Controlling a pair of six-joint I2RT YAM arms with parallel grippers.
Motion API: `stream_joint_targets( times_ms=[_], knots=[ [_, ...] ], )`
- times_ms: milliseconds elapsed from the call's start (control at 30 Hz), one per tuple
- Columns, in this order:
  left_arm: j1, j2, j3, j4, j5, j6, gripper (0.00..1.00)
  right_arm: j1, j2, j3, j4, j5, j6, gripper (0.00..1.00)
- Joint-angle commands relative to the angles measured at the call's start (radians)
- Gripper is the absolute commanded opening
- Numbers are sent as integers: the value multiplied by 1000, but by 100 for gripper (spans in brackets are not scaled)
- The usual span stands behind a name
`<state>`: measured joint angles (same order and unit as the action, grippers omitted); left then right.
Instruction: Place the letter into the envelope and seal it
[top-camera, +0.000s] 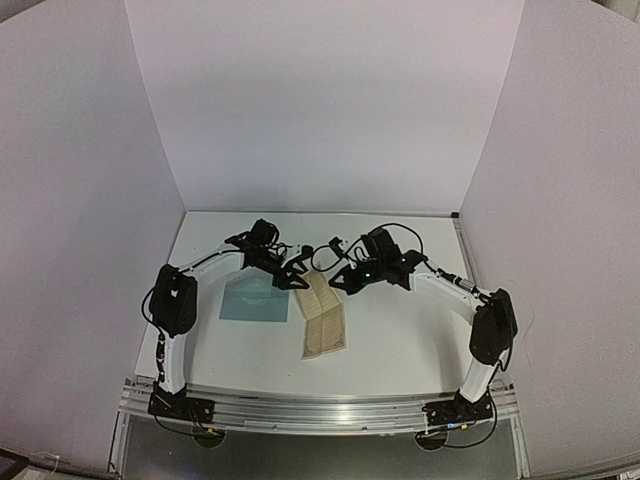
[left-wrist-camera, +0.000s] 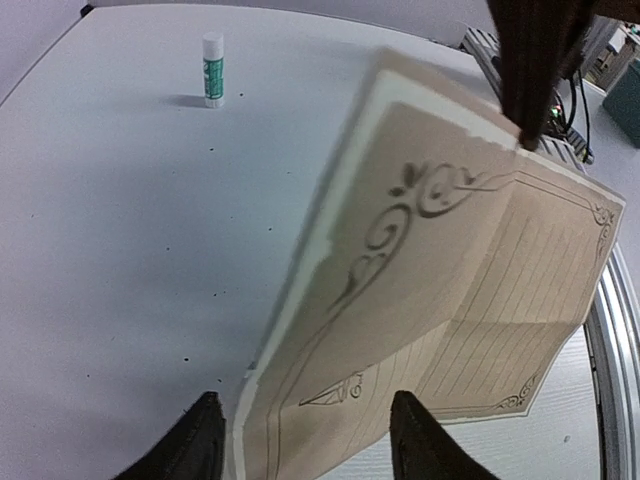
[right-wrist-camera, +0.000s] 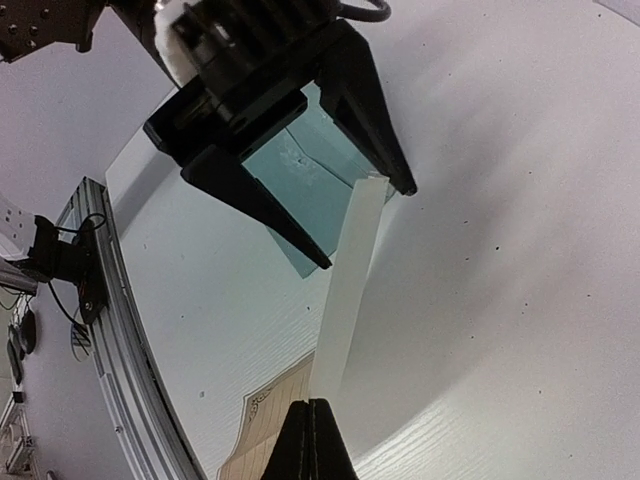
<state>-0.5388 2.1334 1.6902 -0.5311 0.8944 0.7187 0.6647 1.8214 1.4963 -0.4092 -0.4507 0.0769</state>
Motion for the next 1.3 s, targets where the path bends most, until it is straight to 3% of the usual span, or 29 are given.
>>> stream_joint_targets(
  times_ms=[0, 233, 533, 700, 867, 1067, 1267],
  knots=[
    [-3, -10, 58, -187, 81, 136, 37, 8, -24, 29, 31, 10, -16, 0],
    [-3, -38, 49, -231, 58, 141, 1, 7, -25, 15, 53, 20, -1, 0],
    [-3, -99, 48, -164, -112, 22, 0, 7, -58, -1, 55, 57, 34, 0],
    [-3, -216, -23, -153, -205, 244, 0, 7, -106, -26, 41, 94, 26, 56],
    [-3, -327, -96, -164, -225, 468, 0, 7, -184, -55, 5, 180, -14, 91],
    [-3, -369, -45, -173, -236, 456, 0, 7, -233, -52, -97, 261, -142, 93],
    [-5, -373, 21, -221, -240, 365, 0, 7, -223, -25, -157, 156, -177, 89]
  ],
)
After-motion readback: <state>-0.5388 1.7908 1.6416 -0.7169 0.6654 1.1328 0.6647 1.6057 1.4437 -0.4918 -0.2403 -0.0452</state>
